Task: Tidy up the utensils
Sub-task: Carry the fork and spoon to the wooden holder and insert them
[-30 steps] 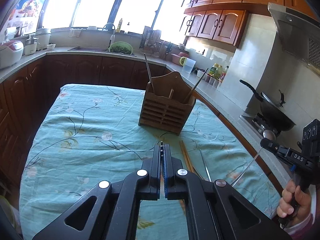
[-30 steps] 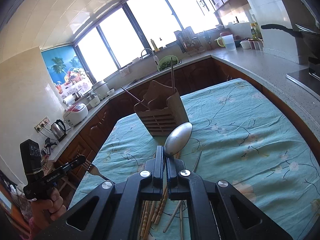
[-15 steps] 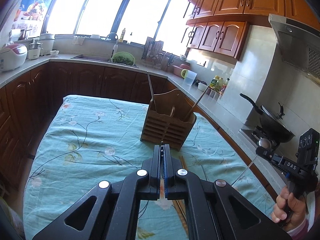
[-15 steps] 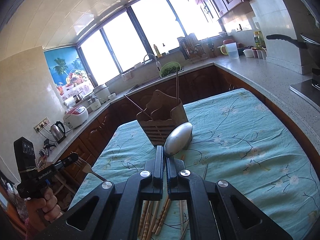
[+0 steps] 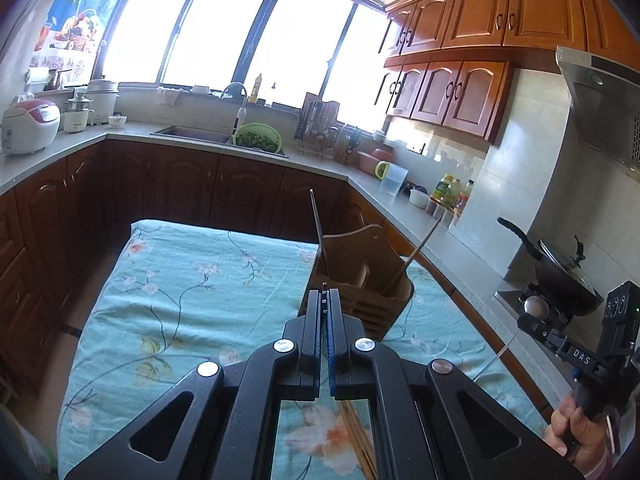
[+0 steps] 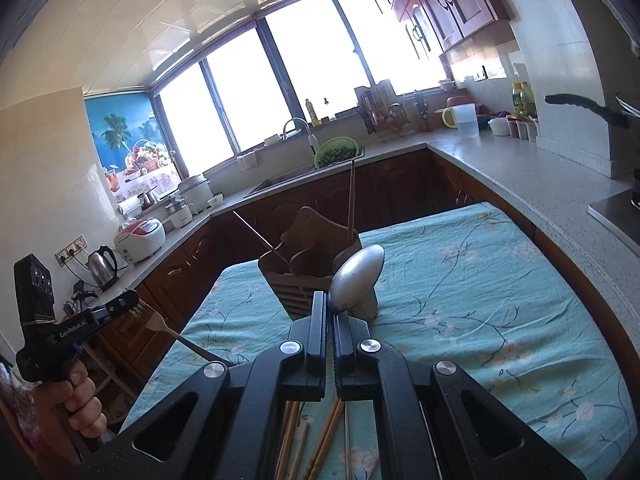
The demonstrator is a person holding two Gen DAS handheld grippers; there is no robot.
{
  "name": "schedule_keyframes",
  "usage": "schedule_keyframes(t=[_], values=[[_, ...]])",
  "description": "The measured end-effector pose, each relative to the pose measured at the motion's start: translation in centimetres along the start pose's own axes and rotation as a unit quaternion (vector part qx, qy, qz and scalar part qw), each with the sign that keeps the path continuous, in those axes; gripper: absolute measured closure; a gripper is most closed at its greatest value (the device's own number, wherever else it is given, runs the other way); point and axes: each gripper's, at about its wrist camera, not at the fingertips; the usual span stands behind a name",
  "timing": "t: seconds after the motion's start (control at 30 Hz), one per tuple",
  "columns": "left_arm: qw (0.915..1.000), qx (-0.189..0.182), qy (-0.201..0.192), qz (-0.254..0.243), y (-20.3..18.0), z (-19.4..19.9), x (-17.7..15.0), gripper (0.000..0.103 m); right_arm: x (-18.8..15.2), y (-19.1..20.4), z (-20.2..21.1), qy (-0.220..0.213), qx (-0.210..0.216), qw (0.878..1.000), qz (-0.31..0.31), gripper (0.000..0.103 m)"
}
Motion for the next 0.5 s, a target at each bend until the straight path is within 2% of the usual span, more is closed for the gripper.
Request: schedule_keyframes(t=[0.27, 0.5], values=[[0.9982, 0.028, -0.045, -0.029, -0.9, -4.7, 5.3, 0.103, 5.2, 1.5, -2.9, -0.06, -0.021, 0.997, 0.039, 0.101], [0.9942, 0.069, -0.045, -0.069, -2.6, -12.0, 7.1, 0.103, 7.9, 3.0, -7.5, -0.094, -0.045, 0.992, 0.076, 0.101]])
Point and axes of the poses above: each gripper's, at about its wrist camera, not at the fingertips, and z roughly against the way its jaws point, y to its left, x to its top, and after that the axes turned 1 degree about -x, right-handed
